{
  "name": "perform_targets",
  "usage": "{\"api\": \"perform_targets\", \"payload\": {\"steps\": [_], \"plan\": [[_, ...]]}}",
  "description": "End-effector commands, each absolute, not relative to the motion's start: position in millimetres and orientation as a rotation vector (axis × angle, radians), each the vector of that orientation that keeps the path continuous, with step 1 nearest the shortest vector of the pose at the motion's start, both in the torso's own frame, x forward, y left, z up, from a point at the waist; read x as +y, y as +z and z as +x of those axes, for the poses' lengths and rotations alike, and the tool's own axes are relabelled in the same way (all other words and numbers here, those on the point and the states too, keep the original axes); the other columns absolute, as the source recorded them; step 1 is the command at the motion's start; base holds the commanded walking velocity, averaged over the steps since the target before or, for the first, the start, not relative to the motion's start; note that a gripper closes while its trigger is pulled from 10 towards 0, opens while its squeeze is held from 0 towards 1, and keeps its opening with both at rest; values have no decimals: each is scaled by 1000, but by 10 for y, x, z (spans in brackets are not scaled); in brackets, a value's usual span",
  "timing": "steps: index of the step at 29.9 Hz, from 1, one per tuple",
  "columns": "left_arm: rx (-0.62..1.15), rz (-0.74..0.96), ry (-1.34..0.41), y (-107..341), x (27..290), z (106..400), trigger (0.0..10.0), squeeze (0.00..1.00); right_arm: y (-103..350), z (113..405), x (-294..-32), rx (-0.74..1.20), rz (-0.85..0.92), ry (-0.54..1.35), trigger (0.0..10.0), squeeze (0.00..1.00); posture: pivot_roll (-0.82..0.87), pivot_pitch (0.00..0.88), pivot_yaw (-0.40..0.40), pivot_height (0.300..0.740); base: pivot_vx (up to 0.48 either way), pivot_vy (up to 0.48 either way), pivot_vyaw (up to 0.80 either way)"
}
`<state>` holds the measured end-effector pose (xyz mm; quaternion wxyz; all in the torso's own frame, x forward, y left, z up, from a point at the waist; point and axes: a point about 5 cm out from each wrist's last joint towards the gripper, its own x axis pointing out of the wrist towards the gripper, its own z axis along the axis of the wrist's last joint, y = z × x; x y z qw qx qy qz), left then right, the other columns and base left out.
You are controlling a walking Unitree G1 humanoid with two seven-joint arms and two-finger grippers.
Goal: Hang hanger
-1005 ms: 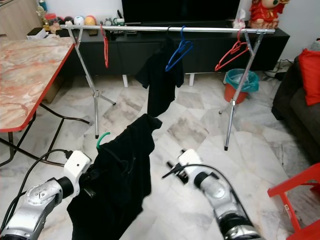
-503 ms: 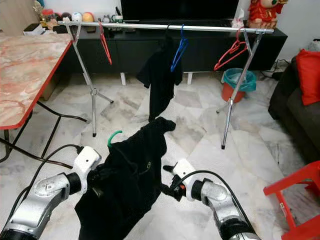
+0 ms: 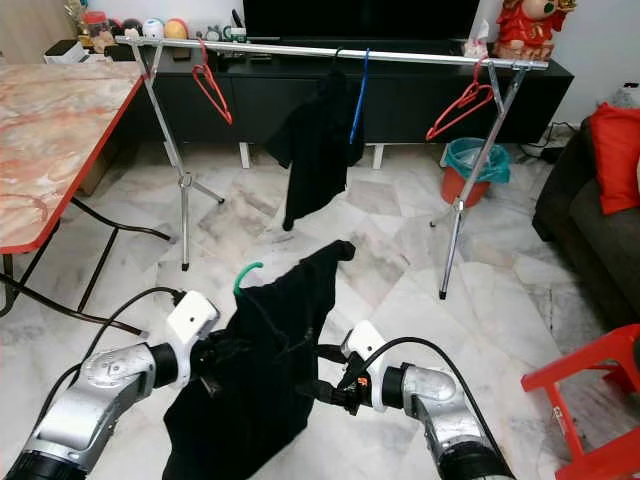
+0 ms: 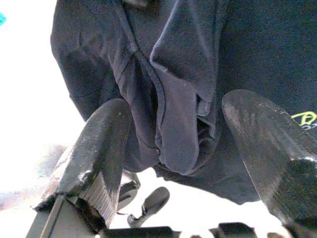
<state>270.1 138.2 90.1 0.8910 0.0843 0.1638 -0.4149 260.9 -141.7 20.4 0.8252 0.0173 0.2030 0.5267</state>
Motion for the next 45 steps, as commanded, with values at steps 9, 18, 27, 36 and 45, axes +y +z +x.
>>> {"api": "perform_targets", "payload": {"steps": [9,18,27,36,45], "plan": [[267,173,-865,1048,1219,2750,10000,0,220,2704,-1249,358,112,926,10000,0,-35,0,-61,740,0,0,0],[272,164,-879,1070,1199,2757,10000,0,232,2743,-1273,370,120,887,10000,0,-36,0,-70,740,0,0,0],[284,149,-919,1071,1141,2727,10000,0,255,2802,-1348,363,169,815,10000,0,-36,0,-77,740,0,0,0],[313,151,-962,1046,1156,2645,10000,0,178,2768,-1363,407,239,811,10000,0,-25,0,-89,740,0,0,0],[326,162,-966,1019,1150,2636,10000,0,125,2671,-1392,483,211,958,10000,0,-33,0,-88,740,0,0,0]]}}
